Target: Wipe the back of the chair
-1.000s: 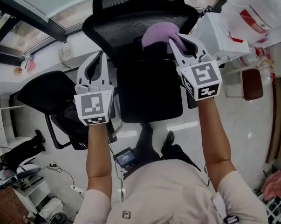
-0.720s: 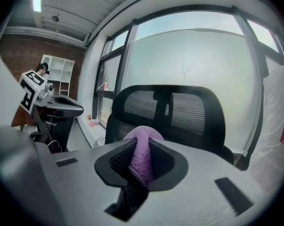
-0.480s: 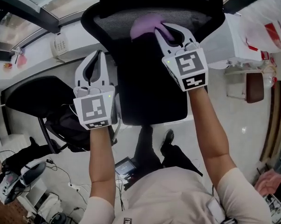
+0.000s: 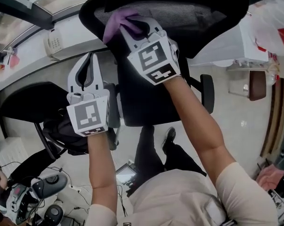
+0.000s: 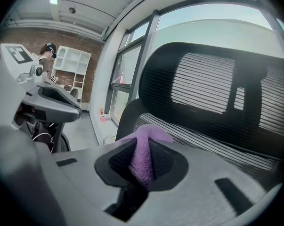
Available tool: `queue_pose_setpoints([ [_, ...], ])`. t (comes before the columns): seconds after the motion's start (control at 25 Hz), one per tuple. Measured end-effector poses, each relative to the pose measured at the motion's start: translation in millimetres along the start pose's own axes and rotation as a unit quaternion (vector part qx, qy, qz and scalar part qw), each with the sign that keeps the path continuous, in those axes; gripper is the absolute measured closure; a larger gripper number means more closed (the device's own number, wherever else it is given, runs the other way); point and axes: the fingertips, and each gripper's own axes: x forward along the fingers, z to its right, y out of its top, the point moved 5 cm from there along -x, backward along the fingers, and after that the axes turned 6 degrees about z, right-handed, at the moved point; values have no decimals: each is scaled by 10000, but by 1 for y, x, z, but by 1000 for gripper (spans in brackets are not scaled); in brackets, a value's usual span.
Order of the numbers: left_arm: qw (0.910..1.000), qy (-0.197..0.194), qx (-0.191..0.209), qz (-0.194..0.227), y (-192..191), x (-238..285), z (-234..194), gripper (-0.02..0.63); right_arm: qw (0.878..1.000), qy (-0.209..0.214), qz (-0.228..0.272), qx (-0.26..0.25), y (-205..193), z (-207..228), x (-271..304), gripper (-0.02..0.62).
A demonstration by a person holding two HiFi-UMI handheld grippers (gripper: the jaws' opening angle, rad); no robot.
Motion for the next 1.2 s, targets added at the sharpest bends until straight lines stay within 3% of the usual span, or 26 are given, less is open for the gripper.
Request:
queue_pose_setpoints([
  [0.24,10000,-82,18,-52,-7,6,0,597,9997,20,-148,-216,0,-6,15,545],
  [0.4,9996,-262,-18,-123,-3,19,16,597,9988,-347,-282,-222,-19,23,-5,546],
  [0.64,9980,-616,53,-86,6,47,71,597,9858,-1585,-525,173,-78,121,-94,546],
  [0.76,9961,-869,122,-45,15,63,106,597,9624,-2547,-761,560,-111,181,-160,549],
  [0.84,9946,-1022,166,-3,21,69,128,597,9479,-2954,-890,793,-127,212,-199,551],
  [0.96,9927,-1189,213,48,29,76,155,597,9466,-2979,-908,834,-137,230,-228,551],
  [1.2,9914,-1285,233,42,34,77,178,597,9520,-2832,-825,821,-137,226,-229,551],
])
